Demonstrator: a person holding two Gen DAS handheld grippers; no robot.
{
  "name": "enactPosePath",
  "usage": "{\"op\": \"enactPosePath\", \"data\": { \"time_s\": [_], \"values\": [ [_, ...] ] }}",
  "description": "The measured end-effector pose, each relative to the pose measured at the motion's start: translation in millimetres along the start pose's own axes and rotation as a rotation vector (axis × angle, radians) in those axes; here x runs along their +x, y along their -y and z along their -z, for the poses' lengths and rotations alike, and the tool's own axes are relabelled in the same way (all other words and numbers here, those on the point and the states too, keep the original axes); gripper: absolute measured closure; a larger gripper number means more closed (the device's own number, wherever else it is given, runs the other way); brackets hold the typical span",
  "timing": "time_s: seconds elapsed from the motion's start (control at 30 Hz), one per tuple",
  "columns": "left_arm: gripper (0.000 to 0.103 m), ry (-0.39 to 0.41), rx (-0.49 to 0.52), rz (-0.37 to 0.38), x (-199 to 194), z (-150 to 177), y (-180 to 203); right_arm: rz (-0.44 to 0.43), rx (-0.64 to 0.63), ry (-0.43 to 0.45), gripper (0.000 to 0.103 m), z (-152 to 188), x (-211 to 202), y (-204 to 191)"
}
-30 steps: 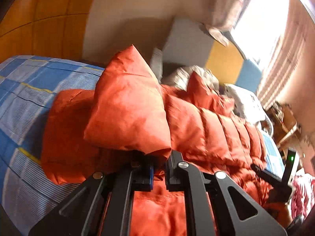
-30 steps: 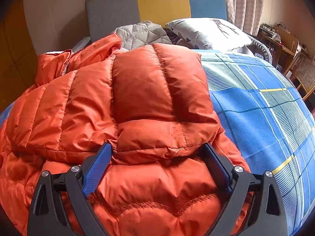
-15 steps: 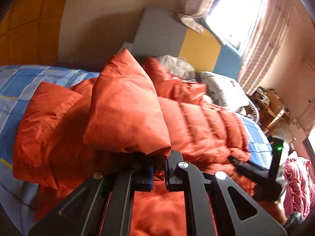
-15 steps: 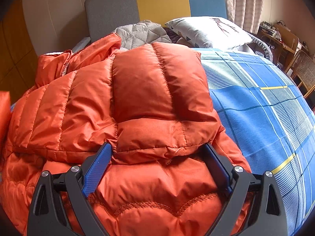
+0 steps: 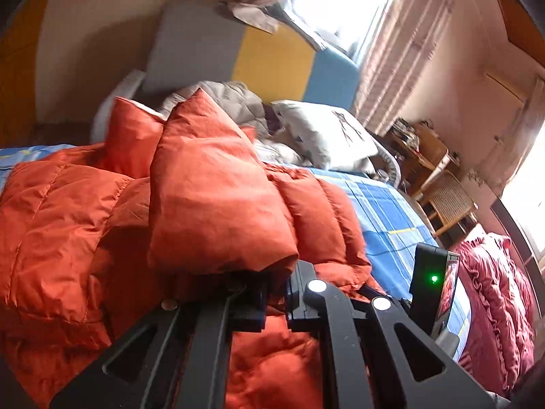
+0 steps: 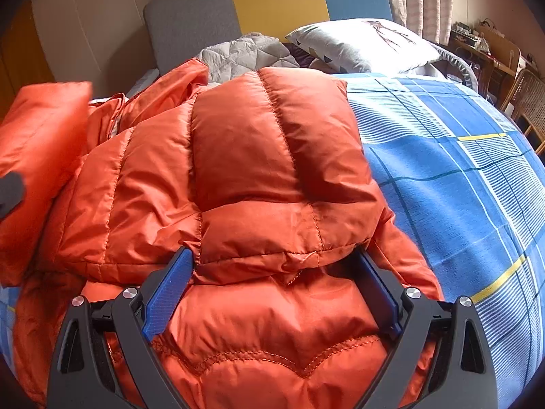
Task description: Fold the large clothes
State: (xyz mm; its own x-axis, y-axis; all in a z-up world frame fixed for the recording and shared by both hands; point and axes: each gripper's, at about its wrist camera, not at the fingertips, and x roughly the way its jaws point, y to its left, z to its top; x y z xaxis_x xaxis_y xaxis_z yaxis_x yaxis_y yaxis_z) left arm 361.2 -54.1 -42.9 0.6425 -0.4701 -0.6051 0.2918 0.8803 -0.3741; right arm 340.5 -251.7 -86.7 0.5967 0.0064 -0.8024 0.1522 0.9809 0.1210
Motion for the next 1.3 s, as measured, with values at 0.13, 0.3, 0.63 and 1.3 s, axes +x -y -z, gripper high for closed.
{"op": "enactPosePath", "data": {
  "time_s": [0.13, 0.3, 0.63, 1.3],
  "values": [
    [0.096, -0.036, 0.010, 0.024, 19, 2, 8, 0.009, -0.007, -0.007, 0.011, 1, 1, -2],
    [0.096, -0.077, 0.005, 0.028, 37, 8, 4, 0.041, -0.035, -0.022, 0.010, 1, 7, -8],
    [0.080, -0.126, -0.023, 0.048, 63, 16, 1, 0.078, -0.070, -0.027, 0.009, 4, 12, -13],
    [0.044, 0.114, -0.186, -0.146, -88, 43, -92, 0.046, -0.043, -0.024, 0.012, 0, -3, -6]
  ]
}}
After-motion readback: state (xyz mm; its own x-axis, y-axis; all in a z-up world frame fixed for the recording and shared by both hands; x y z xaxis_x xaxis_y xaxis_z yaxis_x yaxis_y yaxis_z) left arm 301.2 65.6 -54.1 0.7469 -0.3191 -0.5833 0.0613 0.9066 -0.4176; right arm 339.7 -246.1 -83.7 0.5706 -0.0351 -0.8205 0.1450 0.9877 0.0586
